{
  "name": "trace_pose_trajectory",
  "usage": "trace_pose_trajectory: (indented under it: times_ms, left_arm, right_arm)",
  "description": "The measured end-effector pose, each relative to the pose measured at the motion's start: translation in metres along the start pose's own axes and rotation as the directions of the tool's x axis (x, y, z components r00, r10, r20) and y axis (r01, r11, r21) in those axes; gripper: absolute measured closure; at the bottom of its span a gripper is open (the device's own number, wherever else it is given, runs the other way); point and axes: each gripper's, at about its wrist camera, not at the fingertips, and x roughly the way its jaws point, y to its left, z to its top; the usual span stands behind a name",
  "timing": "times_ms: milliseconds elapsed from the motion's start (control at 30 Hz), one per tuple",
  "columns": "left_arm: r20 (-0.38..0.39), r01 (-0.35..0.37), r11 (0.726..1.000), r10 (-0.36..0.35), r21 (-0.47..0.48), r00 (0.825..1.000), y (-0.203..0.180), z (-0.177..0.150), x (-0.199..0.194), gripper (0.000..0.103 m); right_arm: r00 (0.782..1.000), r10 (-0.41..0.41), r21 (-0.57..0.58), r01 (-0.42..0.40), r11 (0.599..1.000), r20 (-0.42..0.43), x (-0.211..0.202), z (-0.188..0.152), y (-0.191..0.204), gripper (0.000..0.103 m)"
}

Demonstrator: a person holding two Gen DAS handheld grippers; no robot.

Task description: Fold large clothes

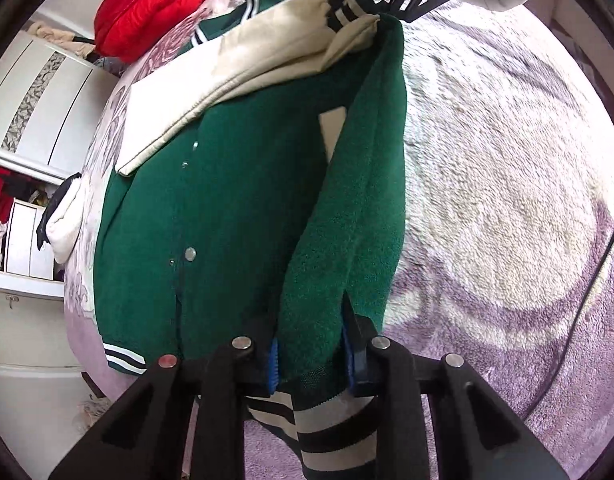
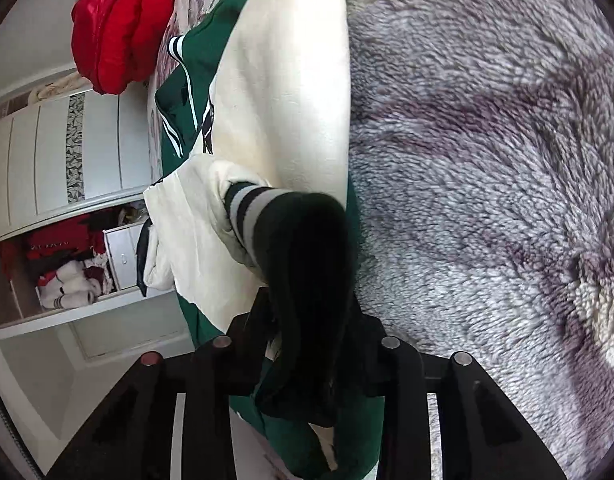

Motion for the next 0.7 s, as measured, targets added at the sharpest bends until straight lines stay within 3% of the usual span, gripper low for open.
trace_pose_trajectory:
  times_ms: [200,333,433,600,700]
  left_arm:
    - [0.037,0.05,0.995,-0.047,-0.087,0.998,0.054,-0.003,-0.013,0.083]
    - [0.073,0.072,0.981,-0.059,-0.183,0.996,0.126,-0.01,-0.026,0.084]
    - [0.083,0.038,0.972,-0.019,-0.231,0.996,0.177,-0.016,-0.025,0.084]
    - [0.056,-0.085,0.953,0.106,-0.291,0.993,0.256,-0.032,0.007,0.084]
    - [0.016,-0.091,0.936,0.103,-0.341,0.995,0.299,-0.044,0.041,0.084]
  right_arm:
    - [0.988,-0.143,-0.032,0.145,0.989,0.064,-0.017,-0.015,0.075,0.08]
    - [0.98,-0.175,-0.101,0.185,0.978,0.099,-0.021,-0.032,0.162,0.081]
    - [0.973,-0.207,-0.16,0.222,0.962,0.104,-0.006,-0.04,0.236,0.083]
    - [0.943,-0.32,-0.24,0.332,0.912,0.091,0.065,-0.045,0.353,0.086]
    - [0.912,-0.401,-0.276,0.407,0.87,0.081,0.13,-0.049,0.404,0.087]
